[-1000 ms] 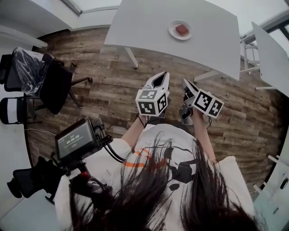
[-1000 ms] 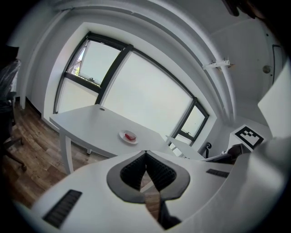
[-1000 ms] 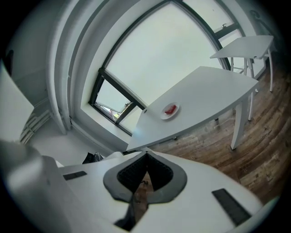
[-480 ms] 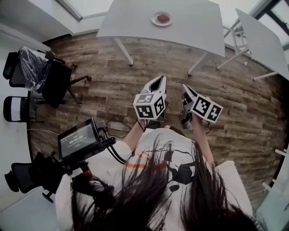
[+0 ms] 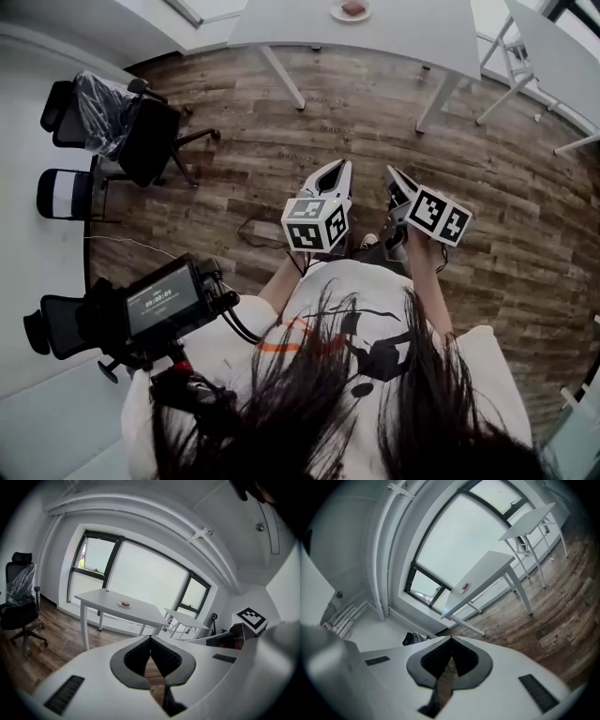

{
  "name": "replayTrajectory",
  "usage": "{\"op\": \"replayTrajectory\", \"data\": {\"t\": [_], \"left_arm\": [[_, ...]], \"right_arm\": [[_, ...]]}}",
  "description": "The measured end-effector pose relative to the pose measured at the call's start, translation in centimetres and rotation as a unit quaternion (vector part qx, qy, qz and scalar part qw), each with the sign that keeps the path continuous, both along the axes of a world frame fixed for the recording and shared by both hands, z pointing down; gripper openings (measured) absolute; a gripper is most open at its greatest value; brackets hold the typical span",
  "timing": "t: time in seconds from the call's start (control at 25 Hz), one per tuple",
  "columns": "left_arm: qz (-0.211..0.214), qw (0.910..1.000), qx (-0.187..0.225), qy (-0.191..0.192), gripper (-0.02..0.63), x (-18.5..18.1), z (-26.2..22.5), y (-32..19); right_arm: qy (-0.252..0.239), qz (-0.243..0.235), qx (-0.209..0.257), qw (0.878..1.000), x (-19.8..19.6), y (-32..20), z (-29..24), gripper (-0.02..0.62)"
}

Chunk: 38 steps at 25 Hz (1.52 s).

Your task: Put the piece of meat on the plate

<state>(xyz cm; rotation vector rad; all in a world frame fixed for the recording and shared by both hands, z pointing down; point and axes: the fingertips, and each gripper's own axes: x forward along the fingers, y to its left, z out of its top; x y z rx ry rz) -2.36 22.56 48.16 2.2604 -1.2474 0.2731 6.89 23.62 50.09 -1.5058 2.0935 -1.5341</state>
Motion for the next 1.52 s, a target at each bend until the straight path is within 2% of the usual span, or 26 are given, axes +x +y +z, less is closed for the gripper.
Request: {"op": "replayTrajectory", "data": {"t": [0.16, 0.36, 0.56, 0.76, 1.52], "left_arm": [[-0.004, 0.9999, 0.013, -0.007, 0.005, -2.6, -1.4, 0.2], [-0.009, 0.9997, 0.022, -0.008, 0.005, -3.0, -1.6, 0.1], [0.006, 0.9989, 0.044, -0.015, 0.005, -2.6, -2.4, -0.7], [0.002, 0.9984, 0.056, 0.0, 0.005, -2.2, -3.7, -1.6], [0.01, 0.9986, 0.051, 0.011, 0.005, -1.1, -3.3, -0.9]], "right_arm": [[-0.005, -0.02, 0.011, 1.0, -3.6, -0.3, -1.1, 0.006], [-0.004, -0.039, 0.02, 0.999, -4.8, -0.9, -1.5, 0.006], [-0.004, -0.04, 0.027, 0.999, -5.0, -1.5, -2.0, 0.006], [0.005, -0.049, 0.03, 0.998, -5.4, -1.5, -2.4, 0.006], [0.031, -0.053, 0.029, 0.998, -4.7, -0.6, -2.5, 0.006]]}}
